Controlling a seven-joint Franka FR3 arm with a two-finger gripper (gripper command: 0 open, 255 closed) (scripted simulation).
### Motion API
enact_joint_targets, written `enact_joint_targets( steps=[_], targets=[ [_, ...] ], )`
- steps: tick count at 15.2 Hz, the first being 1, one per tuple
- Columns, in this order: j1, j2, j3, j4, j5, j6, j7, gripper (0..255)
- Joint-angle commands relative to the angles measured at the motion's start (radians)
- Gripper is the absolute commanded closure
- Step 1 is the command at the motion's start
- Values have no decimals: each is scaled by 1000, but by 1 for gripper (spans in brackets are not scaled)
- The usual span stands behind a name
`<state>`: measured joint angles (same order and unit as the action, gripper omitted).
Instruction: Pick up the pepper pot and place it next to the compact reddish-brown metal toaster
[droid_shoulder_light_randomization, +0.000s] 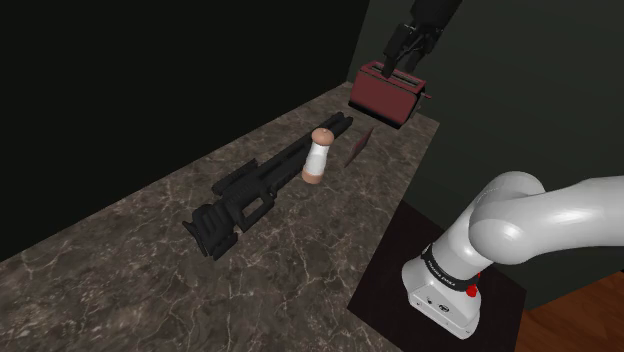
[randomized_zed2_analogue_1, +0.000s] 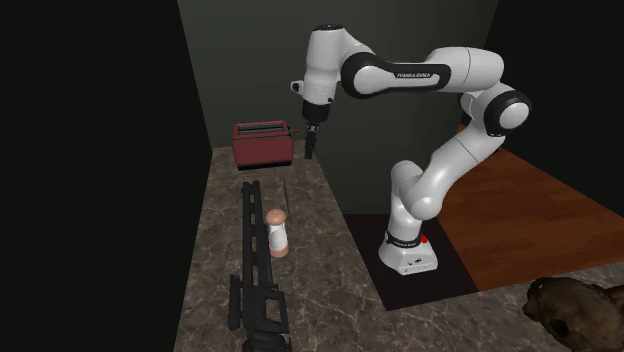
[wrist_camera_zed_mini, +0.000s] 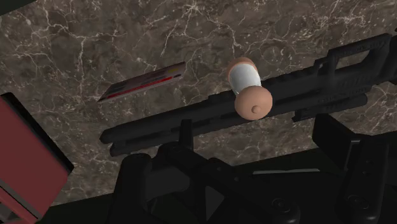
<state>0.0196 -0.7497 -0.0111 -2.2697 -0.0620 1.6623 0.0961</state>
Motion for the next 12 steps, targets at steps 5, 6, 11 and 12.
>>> enact_joint_targets(
  steps=[5, 6, 11, 12],
  targets=[
    [6, 59, 10, -77, 14, 123, 27, 0],
    [7, 77, 13, -94, 17, 154, 33, 0],
    [15, 188, 27, -157, 34, 311, 64, 0],
    [16, 213, 30, -166, 37, 342, 70, 0]
  ],
)
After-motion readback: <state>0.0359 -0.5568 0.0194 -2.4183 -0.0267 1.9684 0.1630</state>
